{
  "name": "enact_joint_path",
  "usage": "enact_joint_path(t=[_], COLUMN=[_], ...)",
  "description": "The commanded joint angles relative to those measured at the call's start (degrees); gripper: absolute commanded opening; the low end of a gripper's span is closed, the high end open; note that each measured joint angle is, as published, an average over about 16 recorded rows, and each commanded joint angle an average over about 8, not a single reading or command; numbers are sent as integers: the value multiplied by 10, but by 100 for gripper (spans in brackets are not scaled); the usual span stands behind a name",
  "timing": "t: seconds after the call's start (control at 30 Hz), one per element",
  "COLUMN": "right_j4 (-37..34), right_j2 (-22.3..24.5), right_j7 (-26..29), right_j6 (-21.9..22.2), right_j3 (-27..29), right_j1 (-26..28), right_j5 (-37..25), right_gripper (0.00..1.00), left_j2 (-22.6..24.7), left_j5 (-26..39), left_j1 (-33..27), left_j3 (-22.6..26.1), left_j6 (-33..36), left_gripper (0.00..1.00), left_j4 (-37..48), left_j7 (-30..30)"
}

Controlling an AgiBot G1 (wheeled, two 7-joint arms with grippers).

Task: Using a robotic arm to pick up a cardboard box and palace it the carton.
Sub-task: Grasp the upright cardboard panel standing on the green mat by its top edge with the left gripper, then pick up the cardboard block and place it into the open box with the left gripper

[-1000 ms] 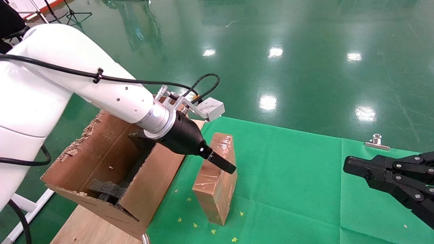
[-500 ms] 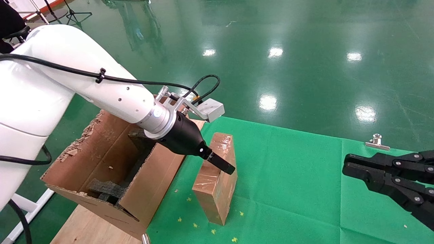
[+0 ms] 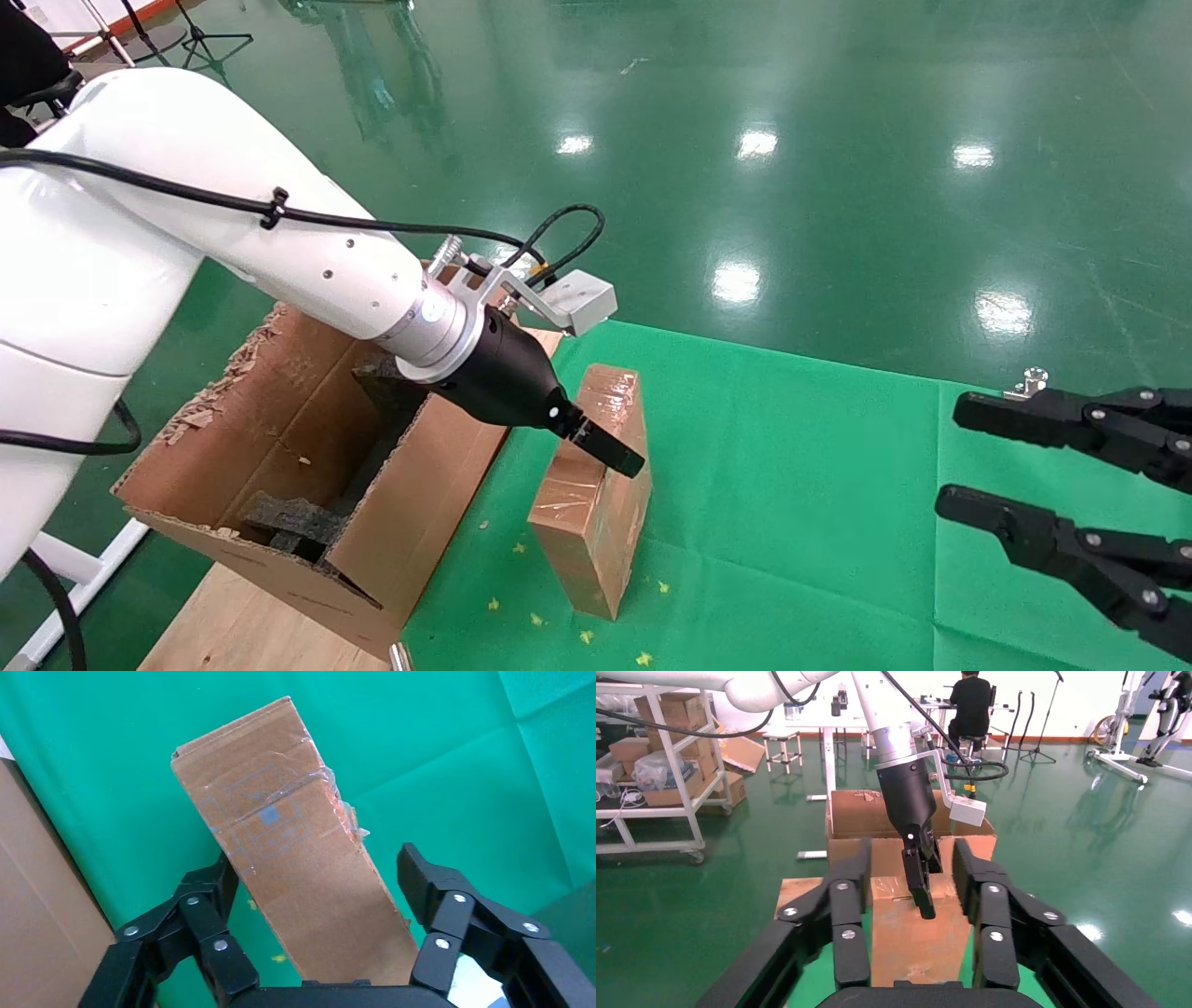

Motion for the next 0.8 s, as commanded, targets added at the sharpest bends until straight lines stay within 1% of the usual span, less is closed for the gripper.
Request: enact_joint_path(t=[0.03, 0.37, 0.5, 0.63, 0.8], right_j4=[0, 0, 0, 0, 0], right_j2=[0, 0, 0, 0, 0], right_j7=[0, 0, 0, 0, 0], right_j6=[0, 0, 0, 0, 0], right_j3=[0, 0, 0, 0, 0], right_j1=[0, 0, 0, 0, 0], right_j5=[0, 0, 0, 0, 0], right_gripper=[100, 100, 100, 100, 100], left_j2=[0, -1, -7, -27, -73], left_j5=[0, 0, 0, 0, 5], left_j1=[0, 0, -5, -23, -61], left_j3=[0, -2, -6, -17, -40], left_j6=[0, -2, -9, -16, -24], left_gripper=[0, 0, 0, 0, 0], left_j4=[0, -2, -15, -44, -74], left_j7=[0, 0, 8, 27, 61])
